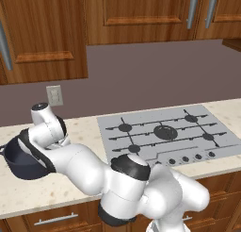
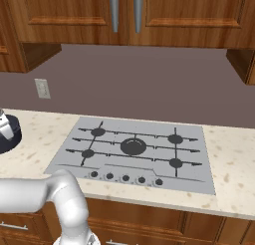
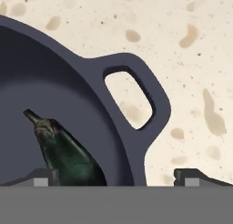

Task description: Turn on the sink faucet. Then move the eggplant from the counter to the sink. Turn off the sink. Move the vegetable from the sink to the pot next to the stove. Finally move the pot to the front right burner.

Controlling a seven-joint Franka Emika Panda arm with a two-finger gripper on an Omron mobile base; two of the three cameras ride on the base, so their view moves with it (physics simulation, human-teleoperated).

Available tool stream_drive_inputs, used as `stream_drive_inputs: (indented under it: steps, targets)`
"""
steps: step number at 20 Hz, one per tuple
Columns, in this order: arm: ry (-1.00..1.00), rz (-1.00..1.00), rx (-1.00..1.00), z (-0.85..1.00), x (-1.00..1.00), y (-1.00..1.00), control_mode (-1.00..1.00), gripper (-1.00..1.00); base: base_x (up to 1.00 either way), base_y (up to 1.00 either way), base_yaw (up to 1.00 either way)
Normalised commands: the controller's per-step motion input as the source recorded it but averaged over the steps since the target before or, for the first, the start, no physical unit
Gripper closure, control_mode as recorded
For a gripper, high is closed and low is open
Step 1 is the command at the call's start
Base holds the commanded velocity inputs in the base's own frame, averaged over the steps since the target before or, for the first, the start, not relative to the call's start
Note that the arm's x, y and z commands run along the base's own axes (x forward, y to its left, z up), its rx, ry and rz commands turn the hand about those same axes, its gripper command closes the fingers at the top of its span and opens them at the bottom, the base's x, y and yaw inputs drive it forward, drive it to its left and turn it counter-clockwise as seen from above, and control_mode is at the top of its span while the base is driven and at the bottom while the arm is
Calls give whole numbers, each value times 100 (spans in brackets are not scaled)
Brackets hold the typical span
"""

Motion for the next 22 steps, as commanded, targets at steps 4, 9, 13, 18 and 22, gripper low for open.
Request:
stream_drive_inputs:
  steps: [4,9,13,18,22]
  targets:
    - [3,0,0,-19,4,12,-100,-100,0,0,0]
    - [0,0,0,-35,-1,0,-100,100,0,0,0]
    - [0,0,0,-34,0,0,-100,100,0,0,0]
    - [-1,0,0,-21,0,0,-100,100,0,0,0]
    - [-10,-16,0,6,-4,-7,-100,100,0,0,0]
